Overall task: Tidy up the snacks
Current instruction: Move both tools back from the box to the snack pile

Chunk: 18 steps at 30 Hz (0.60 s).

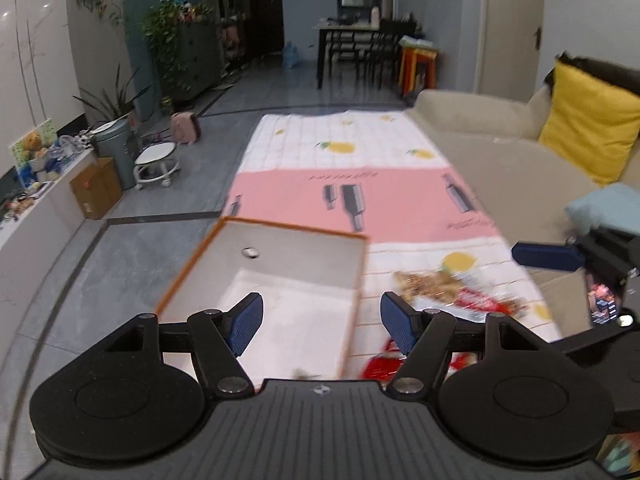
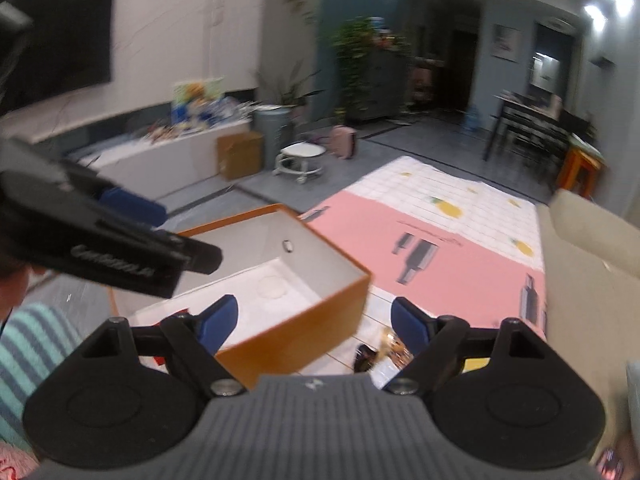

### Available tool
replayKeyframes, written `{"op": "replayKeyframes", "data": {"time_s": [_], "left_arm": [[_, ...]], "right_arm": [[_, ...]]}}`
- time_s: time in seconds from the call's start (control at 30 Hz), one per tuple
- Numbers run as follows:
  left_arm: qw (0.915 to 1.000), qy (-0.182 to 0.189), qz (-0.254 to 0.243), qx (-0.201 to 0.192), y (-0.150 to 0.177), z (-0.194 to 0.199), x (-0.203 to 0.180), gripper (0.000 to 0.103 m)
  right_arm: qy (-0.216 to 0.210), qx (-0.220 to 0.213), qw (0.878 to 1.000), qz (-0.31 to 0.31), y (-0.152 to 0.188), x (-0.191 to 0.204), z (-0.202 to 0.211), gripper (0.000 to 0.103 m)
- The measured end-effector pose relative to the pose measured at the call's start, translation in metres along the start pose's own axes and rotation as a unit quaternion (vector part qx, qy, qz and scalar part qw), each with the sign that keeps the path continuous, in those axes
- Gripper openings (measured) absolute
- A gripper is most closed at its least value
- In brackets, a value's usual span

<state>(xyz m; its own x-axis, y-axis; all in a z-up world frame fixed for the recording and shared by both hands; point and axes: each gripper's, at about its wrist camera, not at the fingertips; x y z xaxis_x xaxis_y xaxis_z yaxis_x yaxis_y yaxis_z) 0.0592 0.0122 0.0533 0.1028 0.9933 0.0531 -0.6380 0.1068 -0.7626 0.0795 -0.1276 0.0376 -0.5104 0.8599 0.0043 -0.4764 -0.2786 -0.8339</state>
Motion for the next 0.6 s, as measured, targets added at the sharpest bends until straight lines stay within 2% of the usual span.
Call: {"op": "replayKeyframes", "data": {"time_s": [0.1,0.27,0.43,0.6], "left_arm": [[0.9994,0.03,0.019,-0.001,0.007,-0.002,-0.012,0.082],[0.9939,0.085,0.057,0.041,0.023,-0.024,-0.029,0.082],[0.9923,0.097,0.043,0.063,0.043,-0.047,-0.055,0.082],[0.9915,0.096,0.019,0.086,0.06,-0.069,-0.068,0.082]], "right_arm": [[0.023,-0.006,0.999,-0.037,0.012,-0.011,0.005,0.081],[0.063,0.012,0.995,-0.07,0.037,-0.03,0.002,0.081],[0.086,0.043,0.991,-0.09,0.077,-0.054,0.002,0.081],[0.099,0.081,0.988,-0.089,0.106,-0.068,-0.016,0.081]]}}
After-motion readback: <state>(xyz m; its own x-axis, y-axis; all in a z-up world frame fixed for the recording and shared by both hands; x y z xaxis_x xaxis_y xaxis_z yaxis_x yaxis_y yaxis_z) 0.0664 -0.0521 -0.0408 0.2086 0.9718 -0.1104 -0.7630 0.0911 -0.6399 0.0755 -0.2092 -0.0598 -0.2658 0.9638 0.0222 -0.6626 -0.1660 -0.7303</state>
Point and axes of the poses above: each gripper's, at about its wrist camera, not at the fingertips, and z roughly against the way its jaws point, x to its left, y to its underside, and after that the axes turned 3 degrees about -y, right-handed
